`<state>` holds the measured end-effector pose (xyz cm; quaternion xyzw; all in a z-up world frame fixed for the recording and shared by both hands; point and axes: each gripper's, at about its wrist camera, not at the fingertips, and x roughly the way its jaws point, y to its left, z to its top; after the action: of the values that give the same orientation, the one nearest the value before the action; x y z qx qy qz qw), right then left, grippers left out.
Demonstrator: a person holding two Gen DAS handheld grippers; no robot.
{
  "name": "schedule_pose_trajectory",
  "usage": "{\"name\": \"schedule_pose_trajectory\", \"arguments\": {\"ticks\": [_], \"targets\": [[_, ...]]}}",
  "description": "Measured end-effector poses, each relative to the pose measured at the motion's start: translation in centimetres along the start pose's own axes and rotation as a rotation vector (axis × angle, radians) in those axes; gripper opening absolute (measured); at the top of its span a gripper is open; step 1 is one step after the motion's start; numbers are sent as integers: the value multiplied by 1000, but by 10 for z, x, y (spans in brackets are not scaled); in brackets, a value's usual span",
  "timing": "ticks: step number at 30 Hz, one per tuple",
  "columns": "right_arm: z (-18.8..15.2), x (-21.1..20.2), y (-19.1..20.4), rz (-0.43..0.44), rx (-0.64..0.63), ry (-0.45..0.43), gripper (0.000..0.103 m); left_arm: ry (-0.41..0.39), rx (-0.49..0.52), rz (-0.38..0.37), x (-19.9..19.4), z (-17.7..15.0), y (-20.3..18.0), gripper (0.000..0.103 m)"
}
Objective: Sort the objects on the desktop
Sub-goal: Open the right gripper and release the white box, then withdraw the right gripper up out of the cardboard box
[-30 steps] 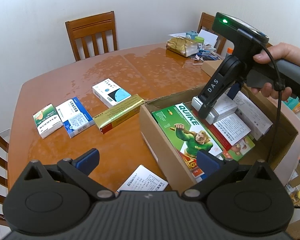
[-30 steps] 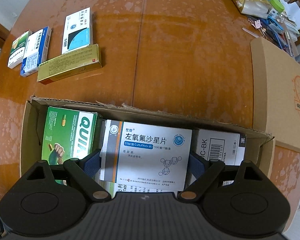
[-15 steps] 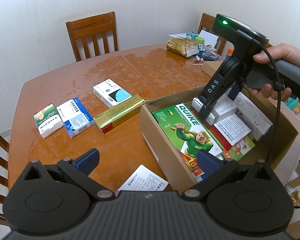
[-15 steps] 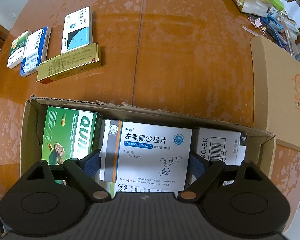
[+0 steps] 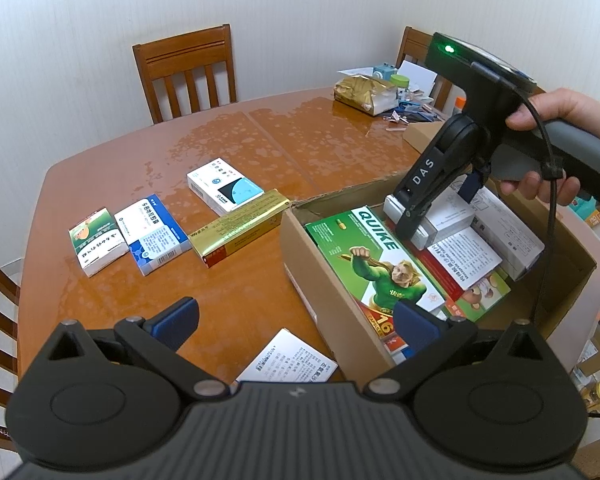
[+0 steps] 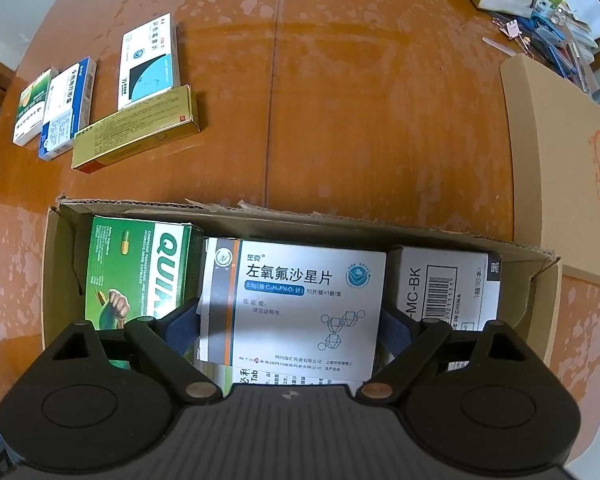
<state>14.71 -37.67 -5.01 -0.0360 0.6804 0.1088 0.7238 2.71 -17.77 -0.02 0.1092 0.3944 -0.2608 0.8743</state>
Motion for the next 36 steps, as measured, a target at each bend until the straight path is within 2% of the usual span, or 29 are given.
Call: {"name": "schedule_pose_trajectory", "arguments": {"ticks": [9, 19, 22, 31, 36], "targets": [[-3, -5, -1, 18, 24, -18, 97, -2, -2, -1, -1, 0, 0, 103], [-21, -51, -7, 55, 58, -102, 97, -12, -29, 18, -3, -3, 10, 103], [-25, -56, -8, 97, 73, -98, 97, -18, -38, 27, -7, -5, 13, 103], [-35, -43, 9, 281, 83, -10, 97, -20, -72, 58, -16, -11, 20, 103], [-38, -36, 18, 302, 77, -5, 97, -9, -87, 67, -20, -18, 22, 103]]}}
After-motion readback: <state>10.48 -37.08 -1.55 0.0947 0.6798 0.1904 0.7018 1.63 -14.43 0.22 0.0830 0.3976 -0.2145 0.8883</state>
